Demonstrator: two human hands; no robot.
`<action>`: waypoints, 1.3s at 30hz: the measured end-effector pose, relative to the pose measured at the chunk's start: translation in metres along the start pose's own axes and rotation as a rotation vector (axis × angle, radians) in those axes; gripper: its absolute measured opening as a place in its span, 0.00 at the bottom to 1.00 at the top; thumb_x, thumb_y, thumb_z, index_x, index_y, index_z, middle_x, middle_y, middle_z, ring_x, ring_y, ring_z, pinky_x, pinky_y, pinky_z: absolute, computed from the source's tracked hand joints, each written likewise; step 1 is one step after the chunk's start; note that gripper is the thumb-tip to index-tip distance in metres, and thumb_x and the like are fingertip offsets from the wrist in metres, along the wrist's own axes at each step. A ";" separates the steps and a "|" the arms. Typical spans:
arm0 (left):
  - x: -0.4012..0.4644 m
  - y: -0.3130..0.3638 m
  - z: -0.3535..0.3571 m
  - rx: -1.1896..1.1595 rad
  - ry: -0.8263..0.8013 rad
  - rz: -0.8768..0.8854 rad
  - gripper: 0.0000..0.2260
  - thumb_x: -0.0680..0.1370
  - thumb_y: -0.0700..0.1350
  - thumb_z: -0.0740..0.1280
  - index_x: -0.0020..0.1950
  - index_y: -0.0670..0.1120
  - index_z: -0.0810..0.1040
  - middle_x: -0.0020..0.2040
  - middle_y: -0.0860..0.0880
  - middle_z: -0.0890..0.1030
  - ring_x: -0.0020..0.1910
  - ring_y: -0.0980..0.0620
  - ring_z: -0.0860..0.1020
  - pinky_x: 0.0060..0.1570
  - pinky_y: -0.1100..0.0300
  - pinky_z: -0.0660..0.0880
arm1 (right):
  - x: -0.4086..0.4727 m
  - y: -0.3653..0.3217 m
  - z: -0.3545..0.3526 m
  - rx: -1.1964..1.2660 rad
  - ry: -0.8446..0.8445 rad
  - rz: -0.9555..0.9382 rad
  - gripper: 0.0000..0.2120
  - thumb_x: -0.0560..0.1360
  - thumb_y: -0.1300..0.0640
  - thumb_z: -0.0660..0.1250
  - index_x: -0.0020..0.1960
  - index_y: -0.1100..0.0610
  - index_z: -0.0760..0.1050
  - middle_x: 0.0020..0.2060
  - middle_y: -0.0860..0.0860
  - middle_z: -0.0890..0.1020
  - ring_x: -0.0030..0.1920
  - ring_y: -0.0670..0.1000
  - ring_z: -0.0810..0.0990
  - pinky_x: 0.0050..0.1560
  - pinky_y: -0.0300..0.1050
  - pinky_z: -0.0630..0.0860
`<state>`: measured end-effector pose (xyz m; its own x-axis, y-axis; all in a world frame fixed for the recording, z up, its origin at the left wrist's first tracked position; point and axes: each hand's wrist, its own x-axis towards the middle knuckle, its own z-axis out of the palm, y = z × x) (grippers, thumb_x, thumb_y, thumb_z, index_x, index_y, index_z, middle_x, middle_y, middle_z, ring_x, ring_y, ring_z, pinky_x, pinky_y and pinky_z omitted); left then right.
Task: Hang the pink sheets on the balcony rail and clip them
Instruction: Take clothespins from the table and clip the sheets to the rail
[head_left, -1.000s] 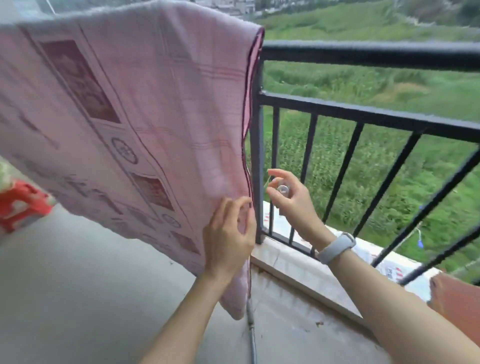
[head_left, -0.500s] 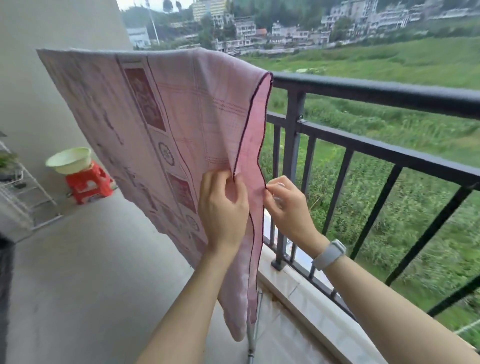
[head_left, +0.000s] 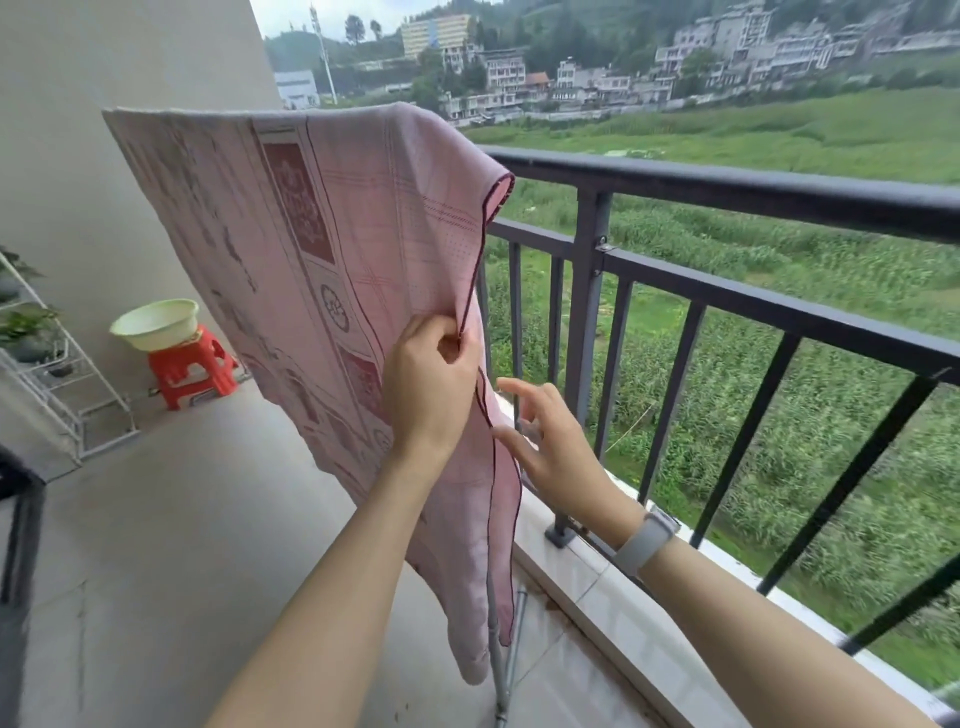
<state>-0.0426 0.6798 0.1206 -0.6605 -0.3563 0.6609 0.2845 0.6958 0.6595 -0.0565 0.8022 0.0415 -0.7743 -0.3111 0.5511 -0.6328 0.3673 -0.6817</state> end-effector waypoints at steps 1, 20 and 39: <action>0.001 -0.003 -0.002 -0.039 -0.026 -0.026 0.10 0.74 0.46 0.67 0.34 0.44 0.77 0.33 0.49 0.78 0.33 0.52 0.76 0.35 0.59 0.71 | -0.004 0.000 -0.004 0.066 -0.041 0.076 0.20 0.77 0.58 0.61 0.67 0.56 0.63 0.44 0.53 0.68 0.39 0.48 0.69 0.45 0.34 0.70; 0.023 0.024 -0.023 0.079 -0.393 -0.046 0.24 0.73 0.48 0.67 0.22 0.44 0.60 0.20 0.50 0.58 0.25 0.54 0.56 0.28 0.59 0.56 | -0.019 -0.036 -0.011 0.397 0.515 0.228 0.10 0.71 0.60 0.69 0.53 0.54 0.76 0.46 0.52 0.82 0.47 0.51 0.81 0.47 0.40 0.77; -0.002 0.001 -0.020 -0.215 -0.389 0.012 0.05 0.75 0.46 0.66 0.46 0.49 0.82 0.37 0.58 0.80 0.35 0.60 0.76 0.36 0.73 0.70 | -0.019 -0.015 0.010 0.226 0.403 0.319 0.22 0.71 0.58 0.69 0.63 0.56 0.69 0.51 0.48 0.79 0.51 0.40 0.77 0.50 0.29 0.73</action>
<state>-0.0271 0.6688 0.1271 -0.8568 -0.0593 0.5123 0.4047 0.5383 0.7392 -0.0318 0.7940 0.0367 -0.8976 0.1601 0.4108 -0.3831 0.1780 -0.9064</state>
